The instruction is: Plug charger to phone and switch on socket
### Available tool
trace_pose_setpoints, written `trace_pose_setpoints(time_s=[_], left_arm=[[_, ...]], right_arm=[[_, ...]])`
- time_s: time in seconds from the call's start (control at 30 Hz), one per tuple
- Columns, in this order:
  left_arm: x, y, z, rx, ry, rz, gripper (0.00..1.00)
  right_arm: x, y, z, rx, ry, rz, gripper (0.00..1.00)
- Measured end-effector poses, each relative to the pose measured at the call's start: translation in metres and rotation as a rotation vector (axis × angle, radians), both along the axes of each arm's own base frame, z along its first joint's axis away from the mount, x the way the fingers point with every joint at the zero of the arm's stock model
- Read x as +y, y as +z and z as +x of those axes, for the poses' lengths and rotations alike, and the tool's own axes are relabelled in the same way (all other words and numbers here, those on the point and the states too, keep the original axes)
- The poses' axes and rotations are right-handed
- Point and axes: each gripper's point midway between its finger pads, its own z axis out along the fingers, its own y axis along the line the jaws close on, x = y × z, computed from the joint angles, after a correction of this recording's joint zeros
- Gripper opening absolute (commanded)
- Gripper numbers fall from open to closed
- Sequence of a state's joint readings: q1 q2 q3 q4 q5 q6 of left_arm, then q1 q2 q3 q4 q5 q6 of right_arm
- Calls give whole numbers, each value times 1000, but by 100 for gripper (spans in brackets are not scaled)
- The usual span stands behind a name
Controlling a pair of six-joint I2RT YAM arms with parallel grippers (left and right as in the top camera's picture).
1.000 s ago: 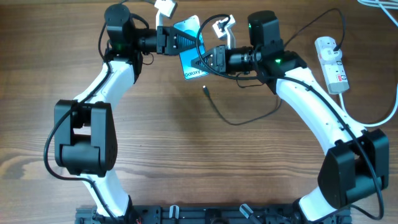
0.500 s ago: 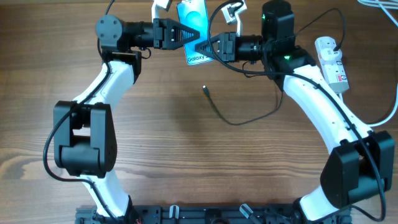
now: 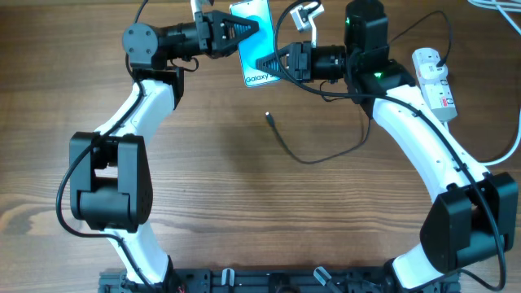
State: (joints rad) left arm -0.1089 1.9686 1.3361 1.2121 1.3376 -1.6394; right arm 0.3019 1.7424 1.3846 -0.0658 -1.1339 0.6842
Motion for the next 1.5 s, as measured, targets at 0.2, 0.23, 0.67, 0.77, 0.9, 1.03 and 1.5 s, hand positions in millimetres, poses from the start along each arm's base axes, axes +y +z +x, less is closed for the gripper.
trace_pose_setpoints(time_s=[0.2, 0.23, 0.67, 0.77, 0.9, 1.03, 1.5], left_arm=[[-2, 1, 0, 20, 0, -6, 28], [-3, 1, 0, 21, -2, -6, 27], [-11, -3, -10, 21, -52, 15, 22], [-11, -3, -10, 21, -54, 16, 21], [-11, -3, -10, 25, -55, 16, 22], [-11, -3, -11, 30, -60, 17, 31], [-9, -4, -12, 35, -66, 25, 20]], right_arm=[[0, 1, -2, 25, 11, 9, 4], [0, 1, -3, 29, 13, 11, 4], [1, 9, -2, 57, 15, 38, 4], [1, 9, -2, 62, 14, 40, 4], [2, 10, -2, 72, 11, 42, 4], [2, 10, 1, 75, -9, 39, 4], [4, 11, 4, 79, -27, 42, 4]])
